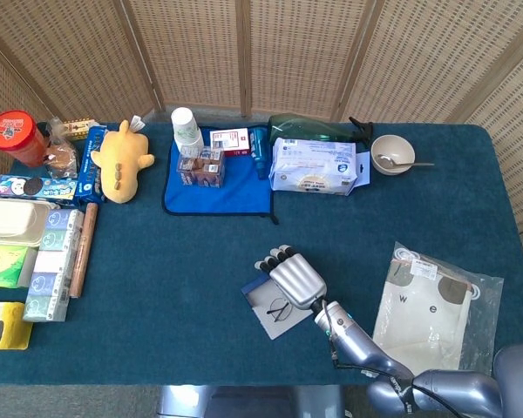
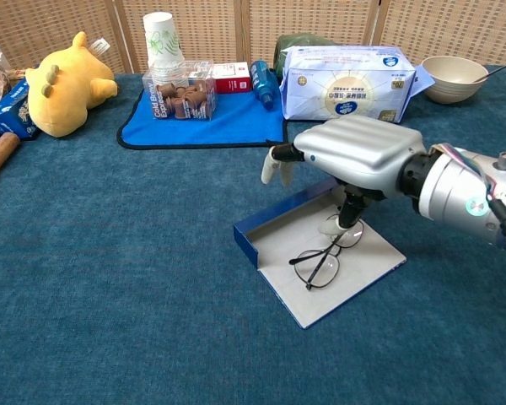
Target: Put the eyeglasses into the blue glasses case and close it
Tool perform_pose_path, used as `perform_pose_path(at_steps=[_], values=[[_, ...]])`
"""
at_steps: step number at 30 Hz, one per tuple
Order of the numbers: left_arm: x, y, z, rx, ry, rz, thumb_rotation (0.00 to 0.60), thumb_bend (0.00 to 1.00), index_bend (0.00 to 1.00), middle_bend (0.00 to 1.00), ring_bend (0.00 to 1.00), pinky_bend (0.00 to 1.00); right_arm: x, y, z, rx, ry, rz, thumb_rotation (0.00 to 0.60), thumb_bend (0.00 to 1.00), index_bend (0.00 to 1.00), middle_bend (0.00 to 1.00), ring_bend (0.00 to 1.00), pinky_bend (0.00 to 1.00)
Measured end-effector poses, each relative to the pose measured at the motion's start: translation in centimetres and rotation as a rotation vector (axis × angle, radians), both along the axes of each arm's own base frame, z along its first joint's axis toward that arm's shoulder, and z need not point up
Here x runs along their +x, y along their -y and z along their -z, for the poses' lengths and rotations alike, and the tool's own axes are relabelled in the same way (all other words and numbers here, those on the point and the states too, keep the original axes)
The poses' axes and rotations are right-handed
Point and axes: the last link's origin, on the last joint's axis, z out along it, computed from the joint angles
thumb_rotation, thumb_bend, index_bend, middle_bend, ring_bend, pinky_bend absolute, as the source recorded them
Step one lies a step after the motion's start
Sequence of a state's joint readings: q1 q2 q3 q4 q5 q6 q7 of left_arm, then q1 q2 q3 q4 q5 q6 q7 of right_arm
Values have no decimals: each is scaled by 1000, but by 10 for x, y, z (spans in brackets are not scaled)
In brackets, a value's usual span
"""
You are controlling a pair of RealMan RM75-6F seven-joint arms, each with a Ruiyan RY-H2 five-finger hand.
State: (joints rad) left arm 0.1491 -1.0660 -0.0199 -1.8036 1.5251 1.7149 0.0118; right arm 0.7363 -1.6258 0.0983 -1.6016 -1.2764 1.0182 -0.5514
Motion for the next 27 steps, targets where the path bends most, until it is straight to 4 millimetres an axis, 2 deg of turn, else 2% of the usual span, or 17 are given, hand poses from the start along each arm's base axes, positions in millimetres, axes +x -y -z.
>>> perform_pose_path(at_steps=[14,22,27], values=[[0,4,-3,12,-1,3,600,295,182,94,0,0,-14,2,9,7,37,10,600,171,252,343,211,233],[0,4,-2,8,4,7,600,295,182,94,0,0,-7,-1,-1,-3,51,-20,600,167,250,343,211,232],[1,4,-2,10,0,9,600,294,182,94,0,0,-12,0,-7,-18,49,-6,600,166,249,343,209,233]])
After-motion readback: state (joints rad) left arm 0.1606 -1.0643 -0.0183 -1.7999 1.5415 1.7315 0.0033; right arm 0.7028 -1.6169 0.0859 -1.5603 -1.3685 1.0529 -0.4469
